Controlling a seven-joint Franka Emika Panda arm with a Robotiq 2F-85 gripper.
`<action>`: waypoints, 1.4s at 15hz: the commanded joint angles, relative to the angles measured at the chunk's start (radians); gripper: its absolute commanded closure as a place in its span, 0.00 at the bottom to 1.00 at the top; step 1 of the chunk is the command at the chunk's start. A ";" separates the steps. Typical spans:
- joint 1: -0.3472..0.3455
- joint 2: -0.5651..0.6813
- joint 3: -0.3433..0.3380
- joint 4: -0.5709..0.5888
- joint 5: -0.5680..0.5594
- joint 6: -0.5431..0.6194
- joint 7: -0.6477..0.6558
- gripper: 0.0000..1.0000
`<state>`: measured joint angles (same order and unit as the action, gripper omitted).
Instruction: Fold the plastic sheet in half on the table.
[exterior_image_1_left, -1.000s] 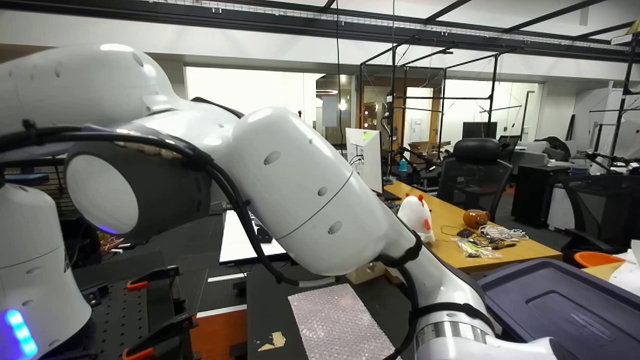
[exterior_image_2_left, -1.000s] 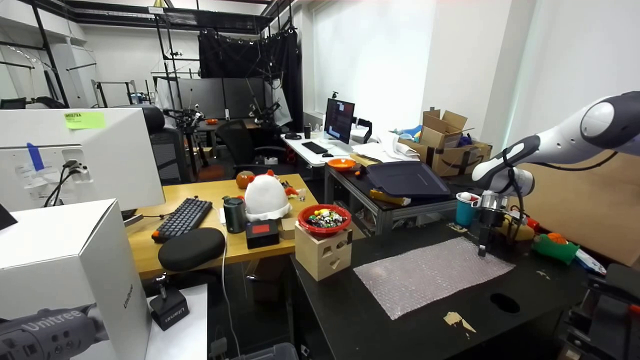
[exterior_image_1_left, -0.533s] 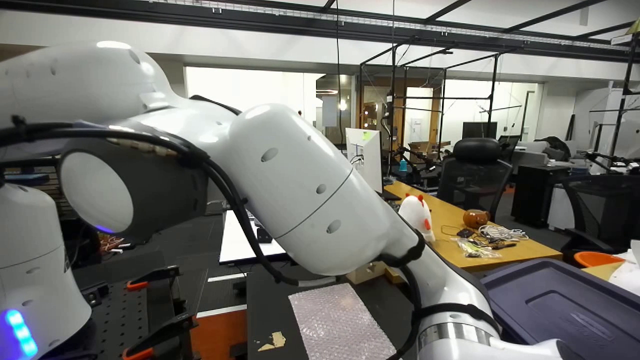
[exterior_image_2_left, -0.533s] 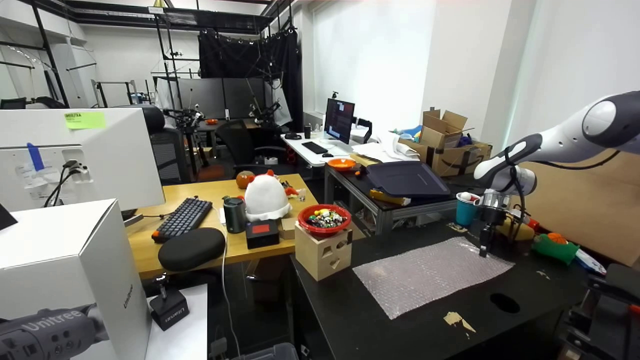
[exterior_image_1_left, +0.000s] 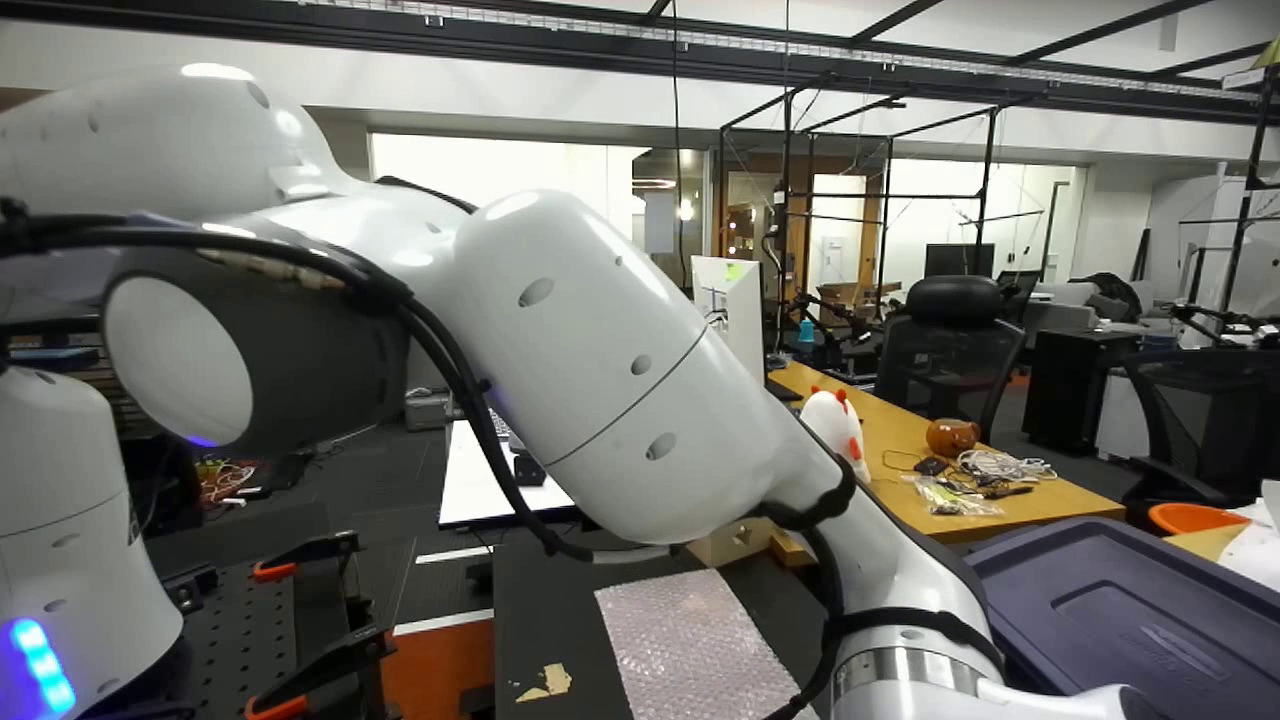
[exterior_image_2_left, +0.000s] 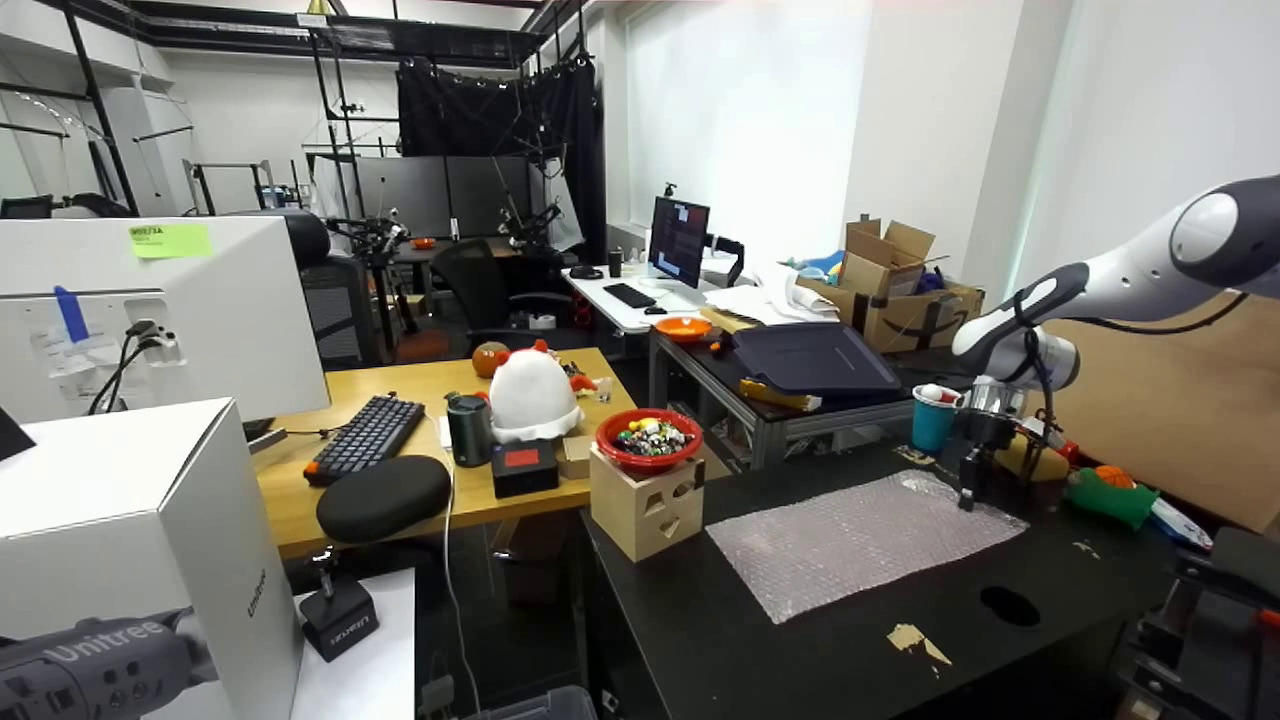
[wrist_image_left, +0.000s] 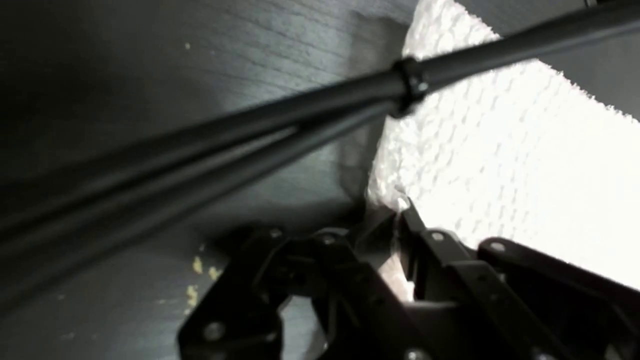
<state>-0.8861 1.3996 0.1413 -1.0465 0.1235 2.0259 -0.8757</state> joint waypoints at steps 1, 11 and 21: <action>0.006 -0.090 -0.045 -0.121 0.000 0.137 0.100 0.99; 0.195 -0.254 -0.303 -0.347 -0.122 0.353 0.426 0.99; 0.355 -0.324 -0.423 -0.412 -0.225 0.288 0.561 0.99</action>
<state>-0.5755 1.1353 -0.2579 -1.3995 -0.0582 2.3456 -0.3739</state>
